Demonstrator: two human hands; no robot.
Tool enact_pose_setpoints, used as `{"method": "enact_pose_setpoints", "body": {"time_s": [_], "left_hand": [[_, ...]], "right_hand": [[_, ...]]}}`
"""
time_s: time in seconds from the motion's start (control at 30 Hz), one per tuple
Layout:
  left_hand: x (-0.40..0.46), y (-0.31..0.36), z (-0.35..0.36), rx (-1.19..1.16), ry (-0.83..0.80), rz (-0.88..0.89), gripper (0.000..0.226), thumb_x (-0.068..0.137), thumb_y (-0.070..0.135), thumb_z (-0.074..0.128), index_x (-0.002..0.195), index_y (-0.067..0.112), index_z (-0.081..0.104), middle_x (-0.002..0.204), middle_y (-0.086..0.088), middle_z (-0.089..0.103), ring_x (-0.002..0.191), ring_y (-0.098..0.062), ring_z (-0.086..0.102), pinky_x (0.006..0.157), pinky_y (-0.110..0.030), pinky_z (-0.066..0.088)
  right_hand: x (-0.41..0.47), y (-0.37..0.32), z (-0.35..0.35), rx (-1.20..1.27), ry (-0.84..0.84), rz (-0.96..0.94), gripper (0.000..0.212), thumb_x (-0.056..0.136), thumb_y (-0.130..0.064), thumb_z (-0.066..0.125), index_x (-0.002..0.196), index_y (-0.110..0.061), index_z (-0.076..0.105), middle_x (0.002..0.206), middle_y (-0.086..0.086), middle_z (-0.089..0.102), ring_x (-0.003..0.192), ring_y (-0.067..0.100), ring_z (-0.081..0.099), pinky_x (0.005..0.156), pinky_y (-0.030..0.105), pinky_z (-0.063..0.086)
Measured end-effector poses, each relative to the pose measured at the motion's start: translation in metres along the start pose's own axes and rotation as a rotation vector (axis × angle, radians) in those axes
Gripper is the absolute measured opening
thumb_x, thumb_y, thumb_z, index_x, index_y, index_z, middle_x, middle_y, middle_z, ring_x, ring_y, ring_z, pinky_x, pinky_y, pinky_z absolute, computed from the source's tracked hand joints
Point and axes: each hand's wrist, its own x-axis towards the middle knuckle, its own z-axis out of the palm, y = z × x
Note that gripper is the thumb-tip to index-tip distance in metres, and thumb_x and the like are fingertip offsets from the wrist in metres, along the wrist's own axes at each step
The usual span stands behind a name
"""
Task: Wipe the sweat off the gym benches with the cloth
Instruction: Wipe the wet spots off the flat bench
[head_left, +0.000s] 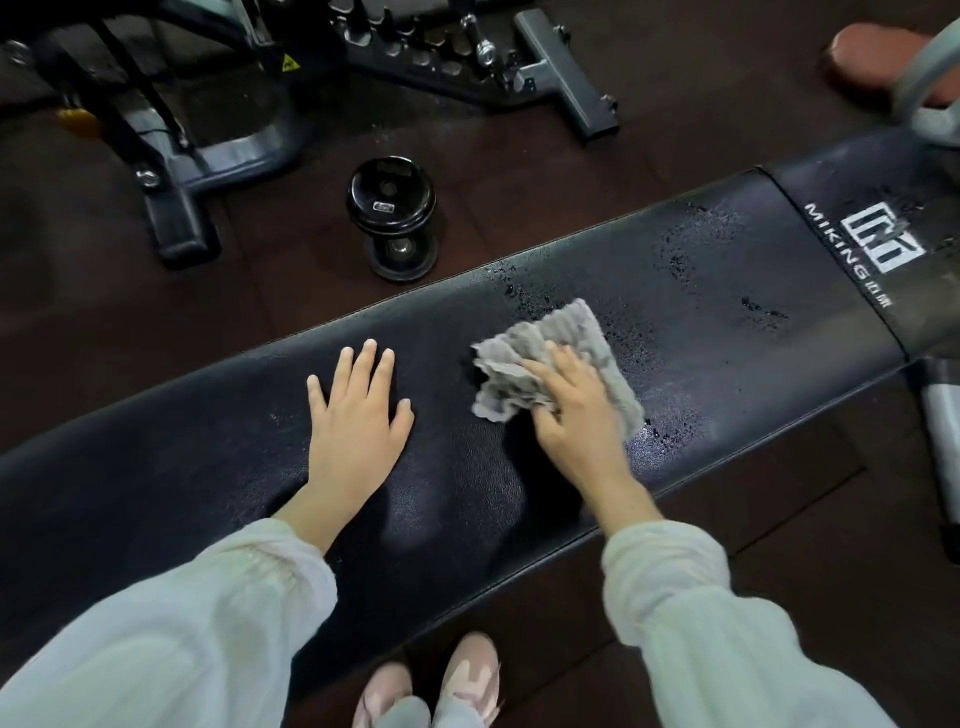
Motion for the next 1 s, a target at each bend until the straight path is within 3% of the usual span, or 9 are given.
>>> {"method": "enact_pose_setpoints", "body": {"time_s": [0.07, 0.13, 0.23, 0.37, 0.5, 0.63, 0.77, 0.87, 1.0], "left_hand": [[-0.001, 0.001, 0.003, -0.007, 0.004, -0.004, 0.057, 0.095, 0.027, 0.047, 0.145, 0.011, 0.027, 0.155, -0.006, 0.018, 0.144, -0.024, 0.008, 0.112, -0.052, 0.005], [0.0, -0.001, 0.005, -0.013, 0.004, 0.0, 0.057, 0.095, 0.028, 0.047, 0.145, 0.01, 0.027, 0.155, -0.007, 0.017, 0.144, -0.024, 0.008, 0.112, -0.052, 0.005], [0.0, -0.004, 0.007, 0.008, 0.017, 0.026, 0.057, 0.092, 0.025, 0.053, 0.143, 0.008, 0.033, 0.152, -0.01, 0.025, 0.142, -0.028, 0.016, 0.111, -0.056, 0.011], [0.001, -0.006, 0.007, 0.051, 0.077, 0.054, 0.05, 0.087, 0.029, 0.052, 0.13, 0.004, 0.051, 0.139, -0.016, 0.046, 0.131, -0.035, 0.04, 0.1, -0.062, 0.03], [0.001, -0.003, 0.006, 0.077, 0.089, 0.05, 0.058, 0.083, 0.037, 0.033, 0.125, 0.004, 0.055, 0.133, -0.015, 0.052, 0.125, -0.034, 0.048, 0.095, -0.062, 0.035], [0.002, -0.002, 0.008, 0.074, 0.086, 0.036, 0.055, 0.081, 0.034, 0.038, 0.124, 0.004, 0.057, 0.132, -0.015, 0.054, 0.123, -0.034, 0.049, 0.094, -0.062, 0.035], [0.004, -0.001, 0.008, 0.05, 0.086, 0.021, 0.054, 0.079, 0.032, 0.052, 0.124, 0.003, 0.056, 0.132, -0.016, 0.053, 0.124, -0.034, 0.048, 0.096, -0.062, 0.034], [0.005, -0.002, 0.006, 0.087, 0.078, 0.028, 0.058, 0.079, 0.036, 0.036, 0.122, 0.004, 0.058, 0.129, -0.015, 0.056, 0.121, -0.033, 0.051, 0.093, -0.061, 0.037], [0.005, -0.002, 0.006, 0.089, 0.09, 0.02, 0.057, 0.079, 0.035, 0.035, 0.12, 0.004, 0.059, 0.127, -0.014, 0.057, 0.119, -0.033, 0.053, 0.092, -0.062, 0.038]], "right_hand": [[0.0, -0.022, 0.016, 0.022, -0.079, -0.096, 0.053, 0.073, -0.012, 0.045, 0.125, -0.012, 0.057, 0.141, 0.012, 0.043, 0.134, 0.024, 0.029, 0.113, 0.03, 0.004], [-0.014, -0.026, 0.025, 0.005, -0.177, -0.266, 0.05, 0.073, -0.015, 0.044, 0.121, -0.012, 0.06, 0.138, 0.011, 0.047, 0.132, 0.022, 0.034, 0.114, 0.036, 0.013], [-0.027, 0.001, 0.012, -0.04, -0.208, -0.388, 0.047, 0.073, -0.018, 0.041, 0.115, -0.017, 0.062, 0.129, 0.007, 0.056, 0.124, 0.019, 0.042, 0.108, 0.029, 0.019], [-0.02, 0.04, -0.013, -0.013, 0.047, -0.091, 0.046, 0.076, -0.01, 0.047, 0.12, -0.015, 0.061, 0.126, 0.014, 0.057, 0.122, 0.027, 0.047, 0.108, 0.021, 0.018], [0.022, 0.02, -0.01, 0.04, 0.18, 0.153, 0.052, 0.072, -0.012, 0.043, 0.121, -0.01, 0.06, 0.136, 0.012, 0.049, 0.131, 0.026, 0.037, 0.111, 0.031, 0.017], [0.031, -0.023, 0.022, 0.049, 0.058, -0.074, 0.052, 0.066, -0.003, 0.047, 0.116, -0.004, 0.063, 0.129, 0.019, 0.053, 0.125, 0.031, 0.042, 0.109, 0.045, 0.026], [-0.011, -0.019, 0.033, 0.032, -0.079, -0.332, 0.045, 0.073, -0.01, 0.04, 0.111, -0.01, 0.064, 0.129, 0.009, 0.055, 0.125, 0.02, 0.04, 0.109, 0.031, 0.022], [-0.019, 0.006, 0.019, 0.022, -0.058, -0.321, 0.042, 0.075, -0.011, 0.043, 0.112, -0.013, 0.064, 0.13, 0.001, 0.052, 0.124, 0.016, 0.04, 0.11, 0.025, 0.021], [0.015, 0.002, 0.013, 0.061, 0.088, -0.063, 0.047, 0.071, -0.004, 0.049, 0.114, -0.013, 0.064, 0.128, 0.01, 0.055, 0.123, 0.02, 0.039, 0.106, 0.035, 0.03]]}}
